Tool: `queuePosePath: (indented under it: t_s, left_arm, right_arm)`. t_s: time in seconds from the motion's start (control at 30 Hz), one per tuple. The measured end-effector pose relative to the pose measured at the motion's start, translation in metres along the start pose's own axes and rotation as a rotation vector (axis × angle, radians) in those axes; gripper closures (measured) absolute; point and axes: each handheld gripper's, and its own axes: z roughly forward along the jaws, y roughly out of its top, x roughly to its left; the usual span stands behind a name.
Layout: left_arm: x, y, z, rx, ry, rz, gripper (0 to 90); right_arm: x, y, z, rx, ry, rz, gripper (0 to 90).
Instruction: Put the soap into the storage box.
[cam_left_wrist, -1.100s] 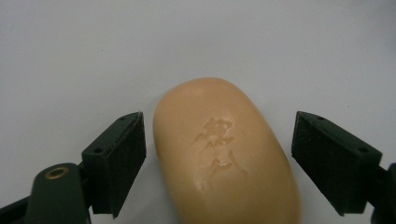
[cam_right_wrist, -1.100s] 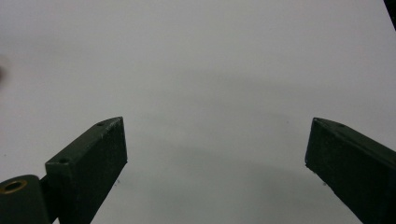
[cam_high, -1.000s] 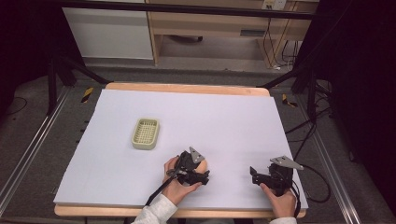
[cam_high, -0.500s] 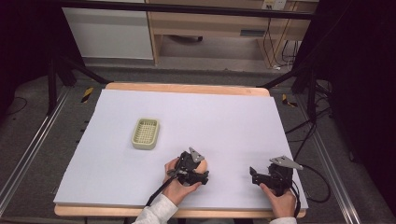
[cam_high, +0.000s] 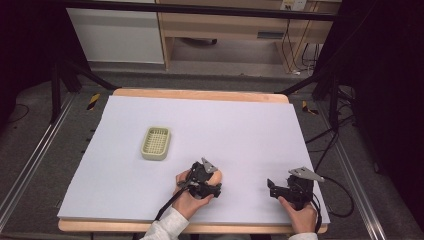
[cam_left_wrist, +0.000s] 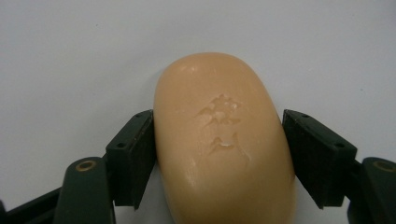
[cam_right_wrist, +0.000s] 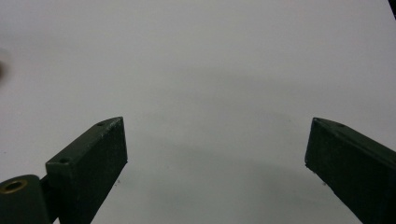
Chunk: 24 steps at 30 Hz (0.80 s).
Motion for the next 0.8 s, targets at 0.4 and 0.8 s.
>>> queuePosePath:
  t_s: [0.4, 0.8]
  left_arm:
    - [-0.0001, 0.0034, 0.0016, 0.018, 0.020, 0.003, 29.4]
    - [0.0008, 0.0050, -0.0058, -0.001, 0.005, 0.027, 30.6]
  right_arm:
    - [0.0002, 0.0000, 0.0001, 0.005, 0.005, 0.002, 5.9]
    - [-0.0006, -0.0001, 0.0002, 0.006, 0.006, 0.009, 6.0]
